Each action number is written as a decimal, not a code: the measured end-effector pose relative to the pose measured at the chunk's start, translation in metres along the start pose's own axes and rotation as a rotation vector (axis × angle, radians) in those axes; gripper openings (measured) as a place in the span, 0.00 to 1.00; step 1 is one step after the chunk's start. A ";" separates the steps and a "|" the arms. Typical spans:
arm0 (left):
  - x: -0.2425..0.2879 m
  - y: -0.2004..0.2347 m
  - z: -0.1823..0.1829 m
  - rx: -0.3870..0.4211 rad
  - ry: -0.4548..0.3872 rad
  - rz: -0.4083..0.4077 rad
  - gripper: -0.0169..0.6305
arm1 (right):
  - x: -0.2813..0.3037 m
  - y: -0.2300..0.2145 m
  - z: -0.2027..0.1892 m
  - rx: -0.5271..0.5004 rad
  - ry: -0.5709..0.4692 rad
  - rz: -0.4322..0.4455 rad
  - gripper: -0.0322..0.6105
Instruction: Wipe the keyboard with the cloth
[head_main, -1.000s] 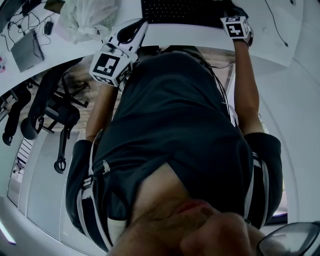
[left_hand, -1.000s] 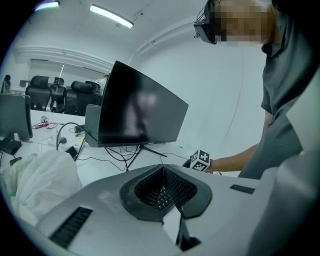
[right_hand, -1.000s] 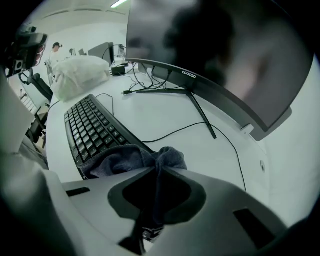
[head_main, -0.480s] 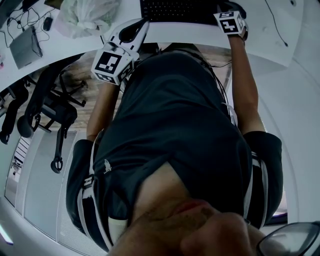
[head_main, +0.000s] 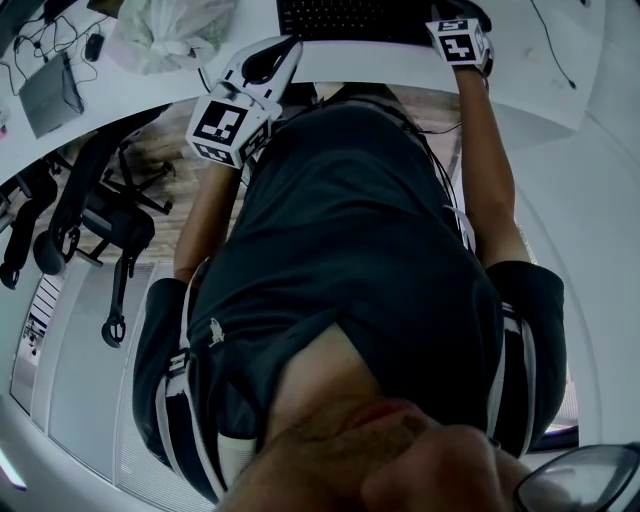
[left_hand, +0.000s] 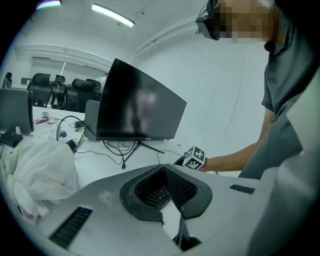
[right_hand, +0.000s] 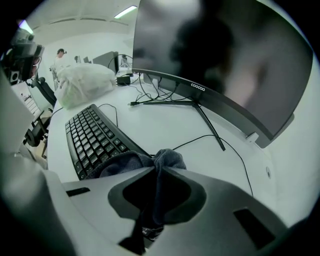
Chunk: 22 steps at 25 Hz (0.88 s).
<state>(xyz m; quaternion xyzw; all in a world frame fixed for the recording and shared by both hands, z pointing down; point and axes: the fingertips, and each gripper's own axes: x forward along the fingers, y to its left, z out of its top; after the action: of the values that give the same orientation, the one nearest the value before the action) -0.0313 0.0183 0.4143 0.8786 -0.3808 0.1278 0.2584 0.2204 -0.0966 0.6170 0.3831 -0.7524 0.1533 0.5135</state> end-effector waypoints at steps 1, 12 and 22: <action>-0.001 0.000 -0.002 -0.002 0.002 0.001 0.03 | 0.001 0.002 0.000 -0.006 -0.002 0.002 0.12; -0.004 0.012 -0.012 -0.041 0.021 0.017 0.04 | 0.003 0.000 0.004 0.047 -0.008 0.012 0.12; 0.018 0.035 -0.013 -0.050 0.062 -0.018 0.03 | 0.013 0.003 0.026 0.043 -0.027 0.011 0.12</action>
<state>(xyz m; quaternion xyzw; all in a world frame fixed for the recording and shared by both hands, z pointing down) -0.0450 -0.0058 0.4450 0.8709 -0.3677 0.1431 0.2931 0.1990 -0.1166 0.6176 0.3919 -0.7579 0.1674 0.4940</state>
